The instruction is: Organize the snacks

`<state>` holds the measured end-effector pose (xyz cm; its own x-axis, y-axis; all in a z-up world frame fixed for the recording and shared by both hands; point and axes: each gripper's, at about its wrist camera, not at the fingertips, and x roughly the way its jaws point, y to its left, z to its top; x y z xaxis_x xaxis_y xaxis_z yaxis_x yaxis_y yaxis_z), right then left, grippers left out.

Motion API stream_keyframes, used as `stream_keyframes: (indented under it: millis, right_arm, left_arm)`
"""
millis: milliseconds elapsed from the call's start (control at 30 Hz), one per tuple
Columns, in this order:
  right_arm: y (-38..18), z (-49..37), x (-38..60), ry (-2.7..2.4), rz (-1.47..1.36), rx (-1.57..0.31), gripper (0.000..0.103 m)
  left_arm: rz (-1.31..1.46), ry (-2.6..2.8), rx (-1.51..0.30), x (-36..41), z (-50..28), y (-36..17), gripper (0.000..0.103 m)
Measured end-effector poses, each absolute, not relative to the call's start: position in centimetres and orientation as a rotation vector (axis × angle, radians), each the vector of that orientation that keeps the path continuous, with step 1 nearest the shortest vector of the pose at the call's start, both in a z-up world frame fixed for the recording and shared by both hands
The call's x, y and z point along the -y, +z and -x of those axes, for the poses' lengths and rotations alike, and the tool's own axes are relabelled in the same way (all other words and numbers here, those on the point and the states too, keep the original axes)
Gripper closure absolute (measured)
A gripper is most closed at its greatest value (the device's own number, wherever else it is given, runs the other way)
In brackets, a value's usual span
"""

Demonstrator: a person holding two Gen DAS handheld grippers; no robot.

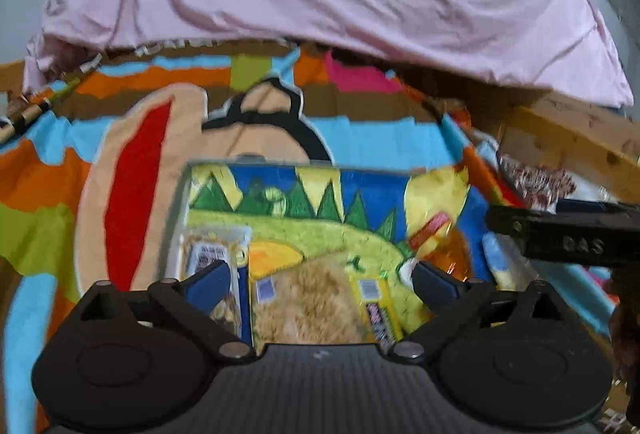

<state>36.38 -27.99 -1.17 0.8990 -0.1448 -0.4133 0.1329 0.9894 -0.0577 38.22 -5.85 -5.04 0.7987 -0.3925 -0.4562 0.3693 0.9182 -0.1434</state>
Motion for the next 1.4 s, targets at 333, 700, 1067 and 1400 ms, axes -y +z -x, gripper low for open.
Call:
stream_keyframes:
  millis: [333,700,1067,1400]
  right_arm:
    - [3.6,-27.7,27.7,-0.123,0.066,-0.279,0.001]
    - [5.1,-16.2,29.0,-0.129,-0.031,-0.260,0.001]
    - [5.0,-5.2,27.8,-0.094,-0.051,-0.260,0.001]
    - [5.2,0.0,26.8,-0.035,-0.053,-0.289,0.001]
  left_arm:
    - [0.045,-0.362,-0.363,4.5,-31.9,0.8,0.001]
    - [0.088,-0.303,-0.352,2.9,-22.9,2.5,0.001]
    - [0.107,-0.248,-0.368,1.0,-11.7,1.2,0.001]
    - [0.108,-0.243,-0.395,1.4,-6.3,1.1,0.001]
